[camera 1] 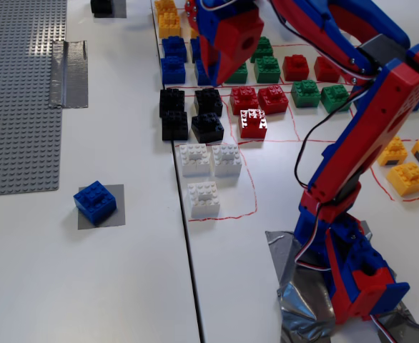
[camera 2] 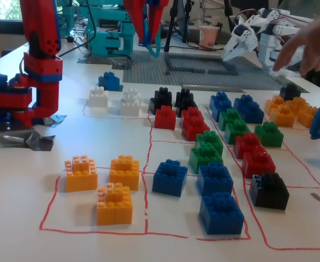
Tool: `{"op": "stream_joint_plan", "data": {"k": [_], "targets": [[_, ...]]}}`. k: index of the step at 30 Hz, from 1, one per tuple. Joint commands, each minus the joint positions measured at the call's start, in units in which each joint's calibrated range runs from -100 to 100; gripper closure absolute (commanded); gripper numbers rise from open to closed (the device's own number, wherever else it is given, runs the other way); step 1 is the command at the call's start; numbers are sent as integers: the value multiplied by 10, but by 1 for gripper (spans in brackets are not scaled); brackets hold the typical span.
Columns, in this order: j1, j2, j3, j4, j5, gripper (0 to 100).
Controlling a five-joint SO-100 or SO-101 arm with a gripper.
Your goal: Grab the block and put it in the grey marker
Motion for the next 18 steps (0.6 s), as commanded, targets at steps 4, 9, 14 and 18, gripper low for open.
{"op": "stream_joint_plan", "data": {"k": [4, 9, 14, 18], "targets": [[77, -65, 14, -4, 20, 100], [157, -83, 39, -8, 42, 100], [231, -88, 45, -10, 62, 100], [267, -88, 56, -23, 70, 100]]}}
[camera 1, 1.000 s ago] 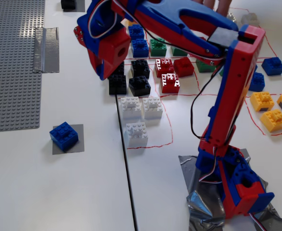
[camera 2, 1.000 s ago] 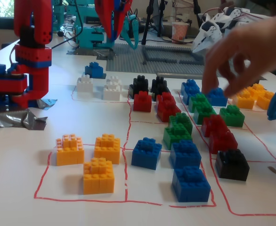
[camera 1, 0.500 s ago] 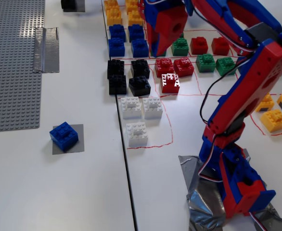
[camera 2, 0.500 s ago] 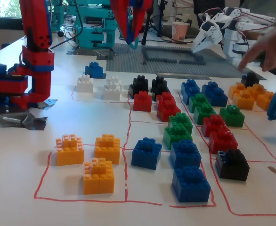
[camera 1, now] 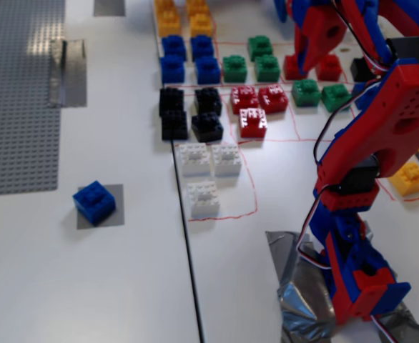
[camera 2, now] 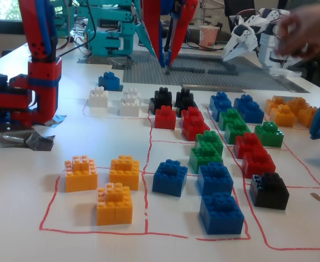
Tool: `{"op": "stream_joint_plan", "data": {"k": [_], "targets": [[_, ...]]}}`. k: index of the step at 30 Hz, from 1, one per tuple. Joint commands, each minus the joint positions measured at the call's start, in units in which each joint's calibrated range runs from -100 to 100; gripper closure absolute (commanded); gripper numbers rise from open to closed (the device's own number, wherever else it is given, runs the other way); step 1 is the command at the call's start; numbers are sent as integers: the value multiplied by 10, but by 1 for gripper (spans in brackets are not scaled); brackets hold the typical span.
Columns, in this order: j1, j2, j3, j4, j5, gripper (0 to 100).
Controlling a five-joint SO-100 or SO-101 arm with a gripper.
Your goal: Grab the block and put it in the grey marker
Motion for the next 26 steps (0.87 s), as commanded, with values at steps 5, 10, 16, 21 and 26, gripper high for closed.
{"op": "stream_joint_plan", "data": {"k": [5, 10, 16, 21, 26], "targets": [[38, -45, 21, -37, 5, 100], [54, -44, 53, -73, 6, 100], [59, -41, 75, -98, 13, 100], [60, -36, 80, -111, 15, 100], [59, -34, 80, -116, 18, 100]]}}
